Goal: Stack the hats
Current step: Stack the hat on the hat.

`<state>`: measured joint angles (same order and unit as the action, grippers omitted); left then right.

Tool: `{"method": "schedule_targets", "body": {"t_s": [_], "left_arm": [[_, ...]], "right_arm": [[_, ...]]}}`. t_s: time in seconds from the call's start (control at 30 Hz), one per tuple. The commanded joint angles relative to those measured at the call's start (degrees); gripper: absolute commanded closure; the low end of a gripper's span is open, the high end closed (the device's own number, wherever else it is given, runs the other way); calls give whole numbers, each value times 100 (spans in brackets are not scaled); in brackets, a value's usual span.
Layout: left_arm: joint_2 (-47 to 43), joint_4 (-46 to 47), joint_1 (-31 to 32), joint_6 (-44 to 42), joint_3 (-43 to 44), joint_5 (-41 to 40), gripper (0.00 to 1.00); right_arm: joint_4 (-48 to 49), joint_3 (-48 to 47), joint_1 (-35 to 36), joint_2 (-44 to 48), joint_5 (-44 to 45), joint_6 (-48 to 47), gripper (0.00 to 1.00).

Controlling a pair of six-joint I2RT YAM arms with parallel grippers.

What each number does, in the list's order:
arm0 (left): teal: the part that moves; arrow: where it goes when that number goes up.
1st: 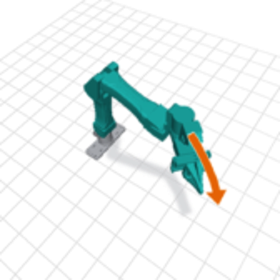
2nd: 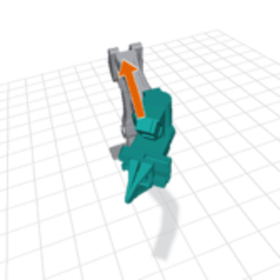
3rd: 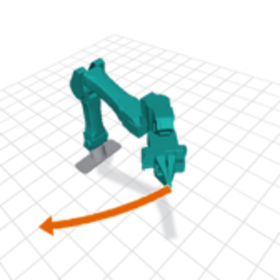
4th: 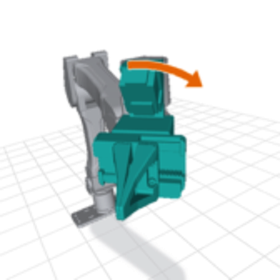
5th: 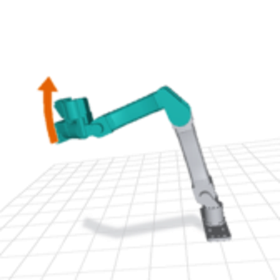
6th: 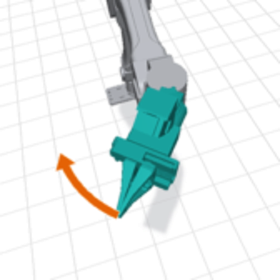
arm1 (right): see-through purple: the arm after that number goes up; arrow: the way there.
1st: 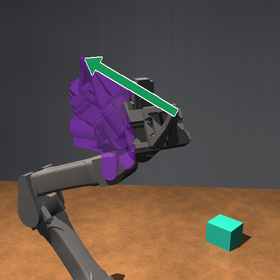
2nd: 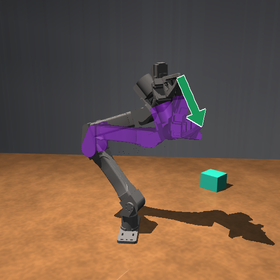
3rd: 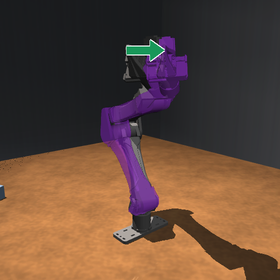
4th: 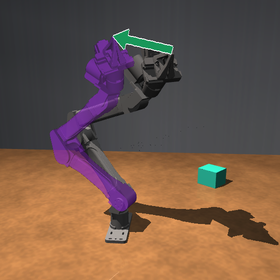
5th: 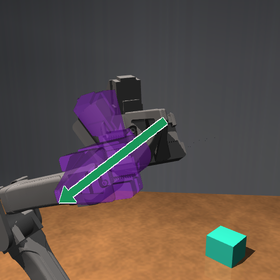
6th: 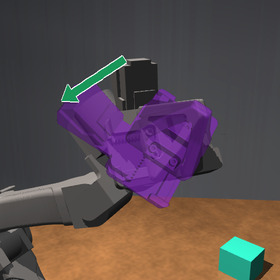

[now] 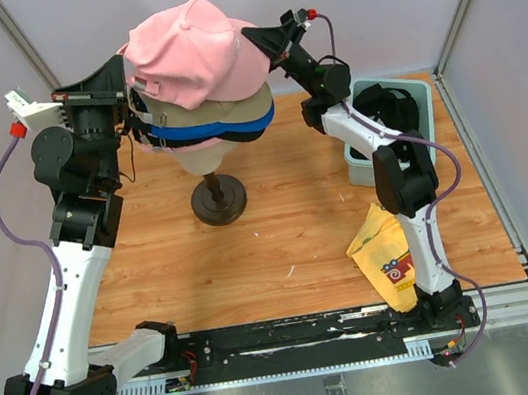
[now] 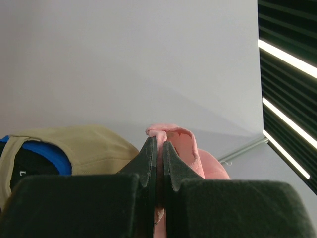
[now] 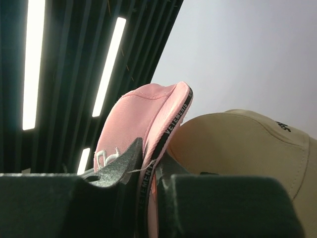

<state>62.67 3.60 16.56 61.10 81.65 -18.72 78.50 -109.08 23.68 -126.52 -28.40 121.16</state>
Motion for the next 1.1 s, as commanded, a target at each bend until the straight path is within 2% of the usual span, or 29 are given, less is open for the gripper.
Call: {"method": "schedule_targets", "body": {"t_s": [0.0,0.47,0.7,1.07], "left_arm": [[-58,-61,-57,-389,53,-310,99],[-324,-572,-55,-836,-327,-758,99],[-316,-746,-53,-929,-499,-818,100],[-342,-1128,-74,-1038,-667,-1017,100]], "right_arm": [[-230,-273,-105,-161,335,2287,85],[-458,1,-109,-173,307,2202,71],[-732,-44,-109,-120,151,2024,70],[-1530,427,-131,287,-231,1397,71]]}}
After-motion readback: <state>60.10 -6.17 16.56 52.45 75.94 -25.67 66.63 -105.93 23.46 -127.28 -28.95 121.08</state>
